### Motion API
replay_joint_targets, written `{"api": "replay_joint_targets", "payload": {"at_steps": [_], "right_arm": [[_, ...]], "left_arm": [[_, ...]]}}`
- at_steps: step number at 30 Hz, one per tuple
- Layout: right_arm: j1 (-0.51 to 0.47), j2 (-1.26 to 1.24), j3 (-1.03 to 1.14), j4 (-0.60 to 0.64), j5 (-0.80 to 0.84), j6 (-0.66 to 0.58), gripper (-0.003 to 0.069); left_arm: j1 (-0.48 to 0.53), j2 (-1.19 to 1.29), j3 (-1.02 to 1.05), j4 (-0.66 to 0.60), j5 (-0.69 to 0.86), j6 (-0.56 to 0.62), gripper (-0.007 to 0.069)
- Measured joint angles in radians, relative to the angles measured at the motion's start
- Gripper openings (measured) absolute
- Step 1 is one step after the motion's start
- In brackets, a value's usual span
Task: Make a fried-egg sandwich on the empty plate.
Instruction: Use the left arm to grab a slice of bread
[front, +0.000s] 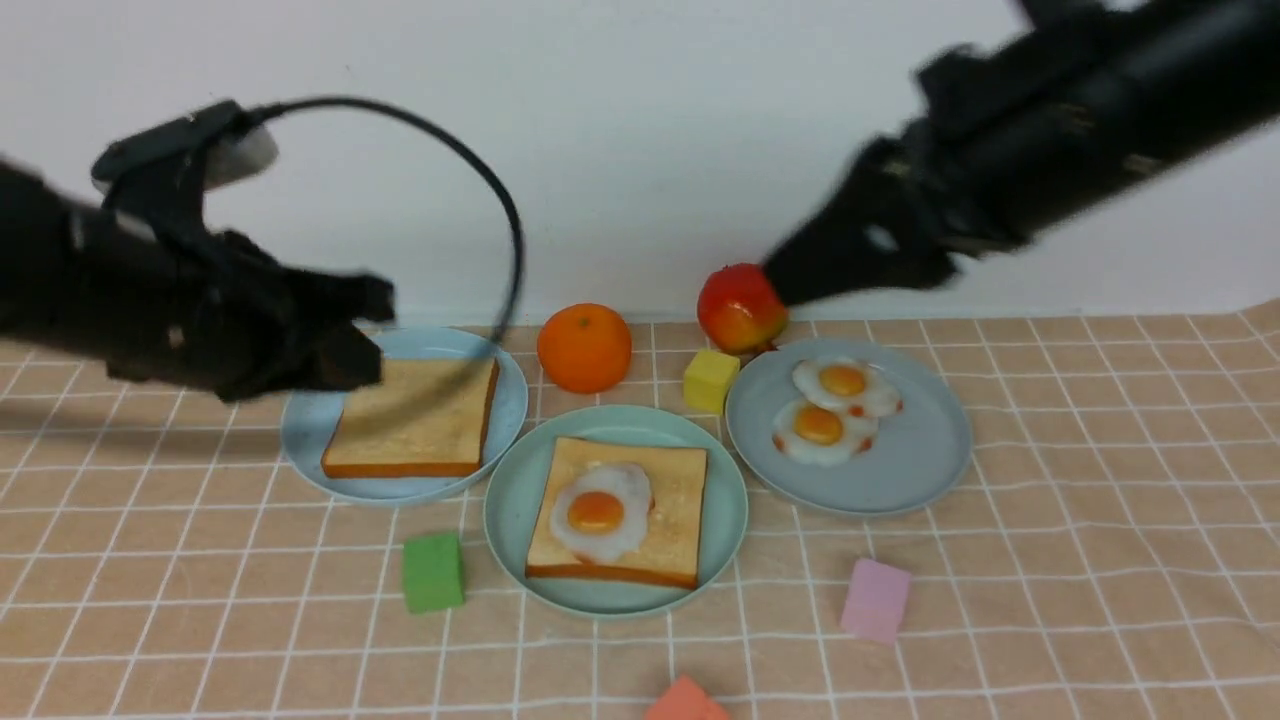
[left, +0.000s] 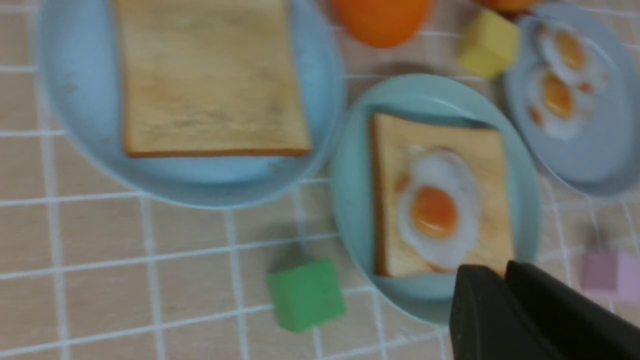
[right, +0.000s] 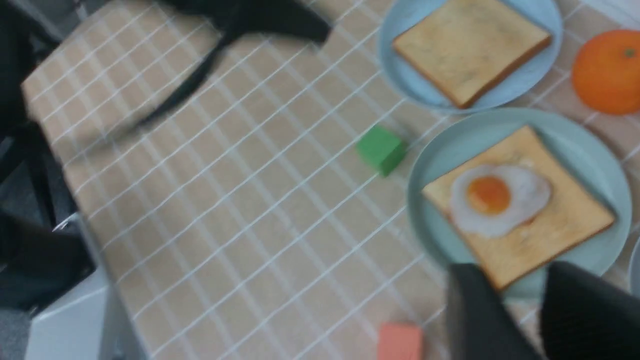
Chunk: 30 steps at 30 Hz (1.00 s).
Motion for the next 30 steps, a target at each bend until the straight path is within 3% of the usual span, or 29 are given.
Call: {"api": "replay_joint_targets", "payload": {"at_steps": [2, 4, 11, 17, 23, 26, 28, 30], "right_arm": [[0.000, -0.101, 0.110, 0.003, -0.005, -0.034, 0.0031], [0.000, -0.187, 0.217, 0.004, -0.008, -0.077, -0.0010], [0.000, -0.397, 0.471, 0.009, -0.007, -0.129, -0.0013], [0.000, -0.489, 0.509, 0.042, -0.007, -0.129, -0.0010], [0.000, -0.509, 0.509, 0.088, -0.008, -0.129, -0.0008], [0.000, -0.509, 0.509, 0.089, -0.008, -0.129, -0.0006], [0.000, -0.509, 0.509, 0.089, -0.007, -0.128, -0.0003], [0.000, -0.509, 0.509, 0.089, -0.007, -0.127, -0.0001]], "left_arm": [[0.063, 0.077, -0.083, -0.012, 0.038, -0.025, 0.0087], [0.110, 0.149, -0.143, -0.011, 0.049, -0.041, 0.0114], [0.136, 0.371, -0.277, 0.040, 0.053, -0.031, 0.0301], [0.133, 0.555, -0.349, 0.063, -0.008, 0.062, 0.0364], [0.133, 0.684, -0.381, 0.028, -0.027, 0.139, 0.0302], [0.133, 0.683, -0.389, 0.013, -0.018, 0.184, 0.0223], [0.139, 0.679, -0.389, 0.012, -0.013, 0.209, 0.0097], [0.152, 0.664, -0.389, 0.011, 0.004, 0.206, 0.0028]]}}
